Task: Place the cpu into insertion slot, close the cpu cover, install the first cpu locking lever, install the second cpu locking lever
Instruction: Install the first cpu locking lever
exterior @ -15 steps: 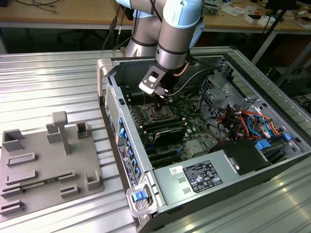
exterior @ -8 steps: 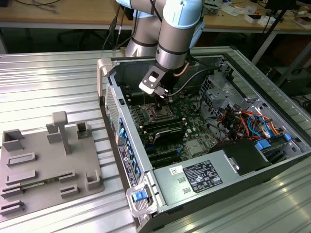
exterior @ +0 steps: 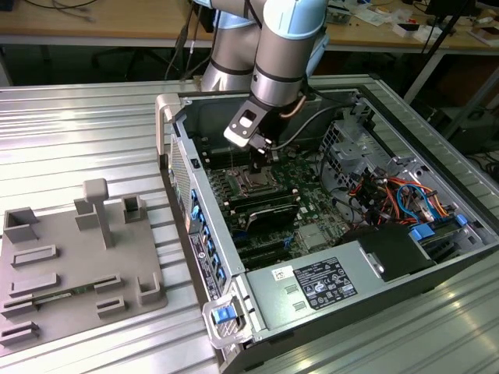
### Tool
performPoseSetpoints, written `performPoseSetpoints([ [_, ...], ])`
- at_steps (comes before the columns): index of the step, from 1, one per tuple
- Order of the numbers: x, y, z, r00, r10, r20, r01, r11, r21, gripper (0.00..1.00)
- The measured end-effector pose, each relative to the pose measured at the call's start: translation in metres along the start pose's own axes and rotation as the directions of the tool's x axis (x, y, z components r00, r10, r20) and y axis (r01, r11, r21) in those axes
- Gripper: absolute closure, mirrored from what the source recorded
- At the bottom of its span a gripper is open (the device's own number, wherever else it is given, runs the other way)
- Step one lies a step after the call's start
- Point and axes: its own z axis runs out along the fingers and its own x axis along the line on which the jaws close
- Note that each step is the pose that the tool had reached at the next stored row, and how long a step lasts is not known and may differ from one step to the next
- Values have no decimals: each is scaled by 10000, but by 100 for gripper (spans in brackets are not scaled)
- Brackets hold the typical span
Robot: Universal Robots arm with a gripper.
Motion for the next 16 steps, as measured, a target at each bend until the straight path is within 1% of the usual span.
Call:
performPoseSetpoints([
  [2, -2, 3, -72, 10000, -18, 5, 18, 10000, 1, 89],
  [3, -2, 3, -86, 10000, -99, 5, 99, 10000, -1, 89],
  [4, -2, 4, -88, 9991, -425, -8, 425, 9991, -11, 89],
  [5, -2, 3, -89, 9965, -832, -21, 832, 9965, -18, 89],
  [6, -2, 3, -89, 9939, -1103, -30, 1103, 9939, -25, 89],
  [7, -2, 3, -90, 9904, -1379, -39, 1379, 9904, -32, 89],
  [9, -2, 3, -89, 9851, -1720, -51, 1720, 9851, -42, 89],
  [10, -2, 2, -89, 9824, -1866, -56, 1866, 9824, -46, 89],
  [11, -3, -6, -90, 9788, -2046, -61, 2046, 9788, -51, 89],
  [12, -5, -21, -91, 9764, -2160, -65, 2160, 9764, -54, 89],
  [15, -7, -50, -91, 9716, -2365, -72, 2365, 9716, -61, 89],
  [16, -7, -52, -92, 9692, -2462, -72, 2462, 9692, -63, 89],
])
